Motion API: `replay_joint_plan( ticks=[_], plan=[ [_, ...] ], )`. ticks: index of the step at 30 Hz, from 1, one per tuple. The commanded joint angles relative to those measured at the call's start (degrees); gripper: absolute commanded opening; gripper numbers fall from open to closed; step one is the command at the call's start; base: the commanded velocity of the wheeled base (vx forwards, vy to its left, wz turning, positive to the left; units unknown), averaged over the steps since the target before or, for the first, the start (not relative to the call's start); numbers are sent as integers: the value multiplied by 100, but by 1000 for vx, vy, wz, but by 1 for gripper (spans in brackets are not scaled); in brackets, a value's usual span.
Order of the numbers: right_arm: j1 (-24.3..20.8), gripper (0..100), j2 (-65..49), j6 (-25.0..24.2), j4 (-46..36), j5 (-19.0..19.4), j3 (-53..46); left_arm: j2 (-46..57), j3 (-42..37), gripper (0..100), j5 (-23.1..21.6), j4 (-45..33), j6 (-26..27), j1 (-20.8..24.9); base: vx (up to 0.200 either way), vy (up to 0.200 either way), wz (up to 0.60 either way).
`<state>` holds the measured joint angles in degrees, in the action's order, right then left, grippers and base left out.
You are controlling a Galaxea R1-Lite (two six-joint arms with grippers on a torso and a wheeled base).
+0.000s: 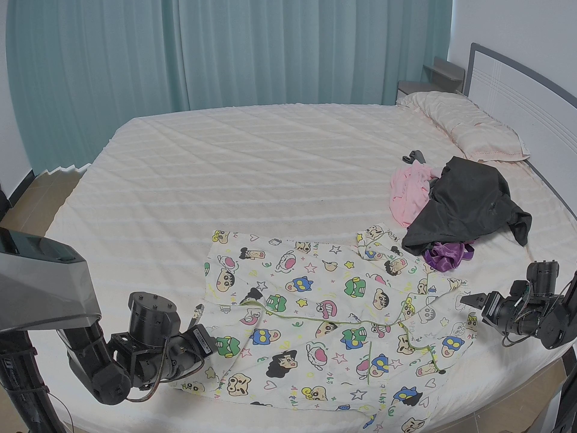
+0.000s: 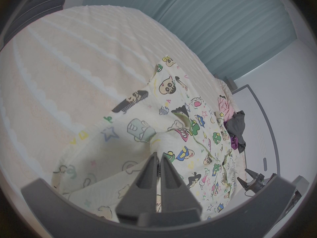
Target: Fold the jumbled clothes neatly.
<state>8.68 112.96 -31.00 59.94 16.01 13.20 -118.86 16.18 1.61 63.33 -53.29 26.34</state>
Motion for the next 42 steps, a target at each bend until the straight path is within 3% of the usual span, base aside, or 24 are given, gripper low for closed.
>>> replay_joint_plan(
  ticks=[1, 6, 16, 25, 32, 33, 42],
  plan=[
    [2, 100, -11, 6, 9, 8, -11, 311, -44, 0, 41, -14, 90, -112, 0, 0, 0],
    [2, 100, -11, 6, 9, -1, -11, 328, -36, 0, 41, 57, 433, -463, 0, 0, 0],
    [2, 100, -55, -2, 9, -1, -2, -15, 457, 0, -64, 303, 609, -1316, 0, 0, 0],
    [2, 100, -37, -2, 9, -1, -2, -893, 747, 0, -240, 979, 1145, -1527, 0, 0, 0],
    [2, 100, -28, -2, 9, -1, -2, -902, 738, 0, -398, 1103, 1154, -1562, 0, 0, 0],
    [2, 100, -19, -2, 9, -1, -2, -911, 738, 100, -398, 1103, 1162, -1597, 0, 0, 0],
    [2, 100, -37, -2, 9, -1, -19, -770, 694, 100, -389, 1111, 1145, -1799, 0, 0, 0]
  ],
)
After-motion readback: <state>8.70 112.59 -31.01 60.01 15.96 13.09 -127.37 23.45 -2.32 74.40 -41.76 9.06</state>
